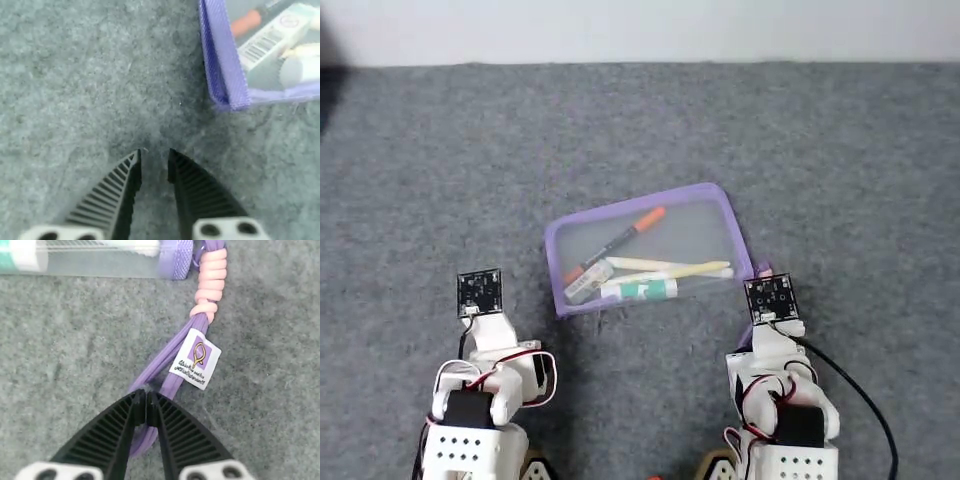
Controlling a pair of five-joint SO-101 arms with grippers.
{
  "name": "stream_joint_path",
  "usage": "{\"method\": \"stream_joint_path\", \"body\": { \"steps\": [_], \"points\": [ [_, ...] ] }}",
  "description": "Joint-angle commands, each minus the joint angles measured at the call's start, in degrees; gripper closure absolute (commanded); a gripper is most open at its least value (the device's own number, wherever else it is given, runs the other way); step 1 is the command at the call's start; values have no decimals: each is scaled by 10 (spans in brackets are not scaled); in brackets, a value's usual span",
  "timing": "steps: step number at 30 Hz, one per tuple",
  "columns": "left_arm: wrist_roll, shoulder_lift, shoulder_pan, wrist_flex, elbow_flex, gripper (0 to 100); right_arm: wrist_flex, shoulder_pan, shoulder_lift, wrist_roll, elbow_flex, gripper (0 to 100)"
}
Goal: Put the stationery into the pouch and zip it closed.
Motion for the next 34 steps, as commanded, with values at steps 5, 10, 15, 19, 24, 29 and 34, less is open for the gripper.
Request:
{"method": "stream_joint_path", "body": {
  "steps": [5,10,15,19,24,29,34],
  "points": [
    [5,-6,49,3,-34,986,2,3,-6,-2,11,991],
    [6,-6,72,3,-34,986,2,3,-6,-2,11,991],
    [6,-7,71,3,-33,986,2,3,-6,-2,11,991],
    [6,-7,72,3,-33,986,2,3,-6,-2,11,991],
    [6,-7,72,3,-33,986,2,3,-6,-2,11,991],
    [6,-7,72,3,-33,986,2,3,-6,-2,11,991],
    [6,-7,72,3,-33,986,2,3,-6,-2,11,991]
  ]
}}
